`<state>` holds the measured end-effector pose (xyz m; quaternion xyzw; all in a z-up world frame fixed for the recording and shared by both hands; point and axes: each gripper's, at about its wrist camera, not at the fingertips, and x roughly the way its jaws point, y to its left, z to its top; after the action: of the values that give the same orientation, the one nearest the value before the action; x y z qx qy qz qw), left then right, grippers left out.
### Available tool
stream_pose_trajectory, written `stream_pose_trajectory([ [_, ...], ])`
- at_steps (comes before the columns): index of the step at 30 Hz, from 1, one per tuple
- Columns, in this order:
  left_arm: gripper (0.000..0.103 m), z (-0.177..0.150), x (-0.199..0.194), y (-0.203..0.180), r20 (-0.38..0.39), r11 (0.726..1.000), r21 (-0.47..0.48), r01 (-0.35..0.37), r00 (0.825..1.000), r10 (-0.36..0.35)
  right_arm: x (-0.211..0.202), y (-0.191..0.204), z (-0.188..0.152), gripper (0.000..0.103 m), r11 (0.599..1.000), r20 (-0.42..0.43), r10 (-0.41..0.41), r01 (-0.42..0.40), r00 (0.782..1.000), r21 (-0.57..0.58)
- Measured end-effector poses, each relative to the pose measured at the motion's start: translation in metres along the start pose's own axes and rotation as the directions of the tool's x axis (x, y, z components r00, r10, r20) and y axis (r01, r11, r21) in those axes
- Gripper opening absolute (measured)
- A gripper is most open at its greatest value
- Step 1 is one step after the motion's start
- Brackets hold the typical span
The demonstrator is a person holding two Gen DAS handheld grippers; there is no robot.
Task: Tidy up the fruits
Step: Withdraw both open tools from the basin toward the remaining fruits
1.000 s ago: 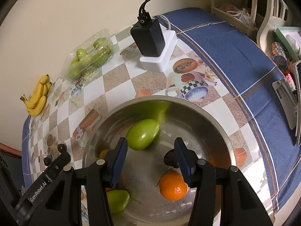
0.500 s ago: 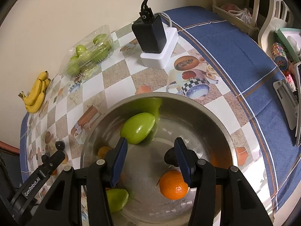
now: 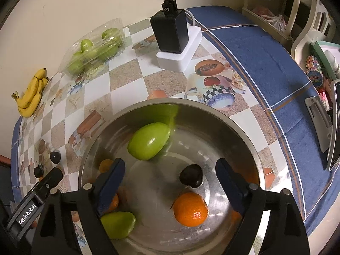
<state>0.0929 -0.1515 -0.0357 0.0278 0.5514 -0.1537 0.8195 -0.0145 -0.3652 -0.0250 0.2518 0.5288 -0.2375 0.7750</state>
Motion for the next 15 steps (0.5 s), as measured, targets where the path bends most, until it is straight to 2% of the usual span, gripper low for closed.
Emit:
stream_pose_trajectory([
  [2,0.103,-0.0002,0.0003,0.0009,0.002,1.000,0.000,-0.008,1.000,0.008,-0.0006,0.0016,0.0003,0.090,1.000,0.008,-0.008,0.008,1.000,-0.013],
  [3,0.103,-0.0005,0.0001,0.0013,0.007,1.000,0.003,-0.023,1.000,0.023,-0.0011,0.0025,0.0000,0.098,1.000,0.014,-0.016,0.016,1.000,-0.020],
  [4,0.103,-0.0007,0.0001,0.0017,0.009,0.999,0.007,-0.036,0.999,0.036,-0.0016,0.0032,-0.0005,0.102,0.999,0.020,-0.028,0.028,0.999,-0.026],
  [10,0.103,-0.0006,-0.0004,0.0043,0.010,0.999,0.011,-0.052,0.999,0.052,-0.0004,0.0053,-0.0009,0.103,0.998,0.019,-0.036,0.036,0.999,-0.042],
  [15,0.103,-0.0006,-0.0021,0.0021,0.007,0.997,0.049,-0.061,0.998,0.061,-0.0014,0.0069,-0.0021,0.103,0.998,0.017,-0.043,0.043,0.999,-0.047],
])
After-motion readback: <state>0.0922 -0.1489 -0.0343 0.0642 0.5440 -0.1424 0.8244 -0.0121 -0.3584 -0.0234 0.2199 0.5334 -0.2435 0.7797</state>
